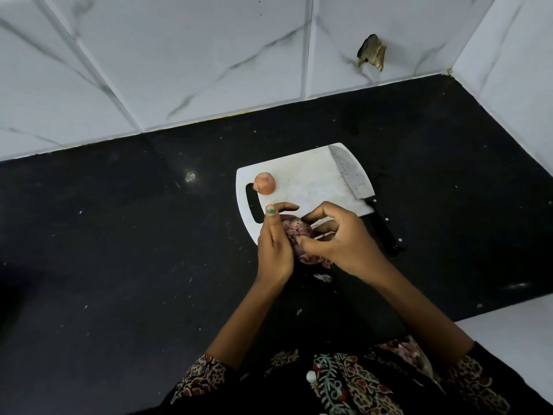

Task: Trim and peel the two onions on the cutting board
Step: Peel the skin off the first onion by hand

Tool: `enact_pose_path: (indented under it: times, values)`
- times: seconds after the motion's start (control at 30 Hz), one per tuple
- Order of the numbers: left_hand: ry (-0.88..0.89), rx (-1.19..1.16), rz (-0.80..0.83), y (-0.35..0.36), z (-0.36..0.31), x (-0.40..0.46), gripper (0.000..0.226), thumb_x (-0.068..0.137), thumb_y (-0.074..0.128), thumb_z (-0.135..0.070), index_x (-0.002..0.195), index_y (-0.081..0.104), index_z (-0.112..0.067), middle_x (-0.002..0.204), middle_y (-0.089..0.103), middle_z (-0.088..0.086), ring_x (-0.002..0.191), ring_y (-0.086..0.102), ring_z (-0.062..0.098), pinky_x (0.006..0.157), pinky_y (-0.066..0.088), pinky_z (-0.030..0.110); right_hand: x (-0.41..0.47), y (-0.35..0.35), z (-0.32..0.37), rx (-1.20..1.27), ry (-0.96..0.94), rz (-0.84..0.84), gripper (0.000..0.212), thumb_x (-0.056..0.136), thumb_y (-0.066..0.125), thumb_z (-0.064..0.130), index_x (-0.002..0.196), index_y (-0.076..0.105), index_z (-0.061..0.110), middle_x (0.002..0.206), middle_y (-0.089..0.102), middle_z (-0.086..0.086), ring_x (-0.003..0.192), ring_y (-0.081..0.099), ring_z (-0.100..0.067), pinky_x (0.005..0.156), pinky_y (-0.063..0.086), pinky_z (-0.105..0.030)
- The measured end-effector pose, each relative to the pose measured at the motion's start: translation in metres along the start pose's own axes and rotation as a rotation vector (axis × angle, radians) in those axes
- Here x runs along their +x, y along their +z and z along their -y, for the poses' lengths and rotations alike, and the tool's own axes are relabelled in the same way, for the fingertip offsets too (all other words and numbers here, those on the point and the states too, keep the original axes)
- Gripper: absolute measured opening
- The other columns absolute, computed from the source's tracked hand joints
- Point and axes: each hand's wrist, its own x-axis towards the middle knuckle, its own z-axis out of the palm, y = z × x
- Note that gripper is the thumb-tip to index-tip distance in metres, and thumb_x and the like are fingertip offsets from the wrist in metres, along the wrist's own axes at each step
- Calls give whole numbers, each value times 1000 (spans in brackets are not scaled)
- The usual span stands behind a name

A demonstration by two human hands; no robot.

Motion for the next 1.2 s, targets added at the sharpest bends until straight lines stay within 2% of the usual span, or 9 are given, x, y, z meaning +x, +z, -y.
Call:
enact_pose_path:
  times: [0.27,0.33,0.43,0.5,0.63,0.73,0.87,1.07,1.2]
  values:
    - [-7,1,9,-1,-2,0,55,95,14,-56,100,61,-27,94,68,14,92,68,27,87,52,55,4,-5,-6,35,-12,-56,20,75,68,1,77,69,21,74,73,-3,71,69,-33,69,58,-49]
    - [-15,-4,9,0,-3,0,55,95,14,-53,100,61,-26,95,68,14,92,67,27,88,51,54,4,-5,-7,85,2,-89,26,78,64,-4,74,69,22,72,72,2,69,70,-30,71,58,-52]
    - [-35,-9,-13,-1,-3,1,56,94,14,-58,100,61,-27,97,67,14,95,66,28,90,50,55,1,-5,-6,133,19,1,14,79,73,9,88,69,19,85,73,2,78,71,-20,72,60,-35]
    - [-42,-9,-24,-1,-2,2,55,93,15,-63,98,60,-32,95,67,12,93,67,29,87,51,57,-3,-3,-5,103,33,39,26,75,78,13,98,66,17,91,72,1,82,70,-14,67,58,-26]
    - [-25,-12,-29,0,-4,-2,56,95,13,-59,99,59,-27,94,66,15,90,66,28,87,51,54,-4,2,-5,108,73,-27,28,71,76,7,94,64,18,86,71,-9,75,70,-22,57,57,-29]
    - [-34,-17,-26,-1,-3,-1,53,94,15,-59,100,59,-29,96,67,15,92,67,28,87,52,53,-2,1,-8,148,74,-33,24,72,72,1,91,67,15,83,71,-14,76,70,-29,65,60,-38]
    - [-63,-47,-29,-1,-3,0,54,95,12,-60,98,59,-34,102,67,14,99,66,25,93,51,51,0,1,-9,146,45,-88,21,74,68,-3,84,70,16,80,73,-5,71,68,-15,66,55,-32]
    - [-57,-63,-52,0,-7,0,53,92,14,-57,98,58,-30,100,67,11,98,65,22,93,51,46,-3,1,-8,214,41,-11,25,73,79,6,92,67,15,86,74,-7,78,72,-19,67,59,-29]
    - [-99,-108,-82,-2,-8,2,51,101,12,-45,98,59,-25,100,67,9,95,67,17,87,54,31,-4,5,-11,264,-15,-107,14,76,76,4,87,70,11,84,74,-6,79,72,-17,70,57,-26]
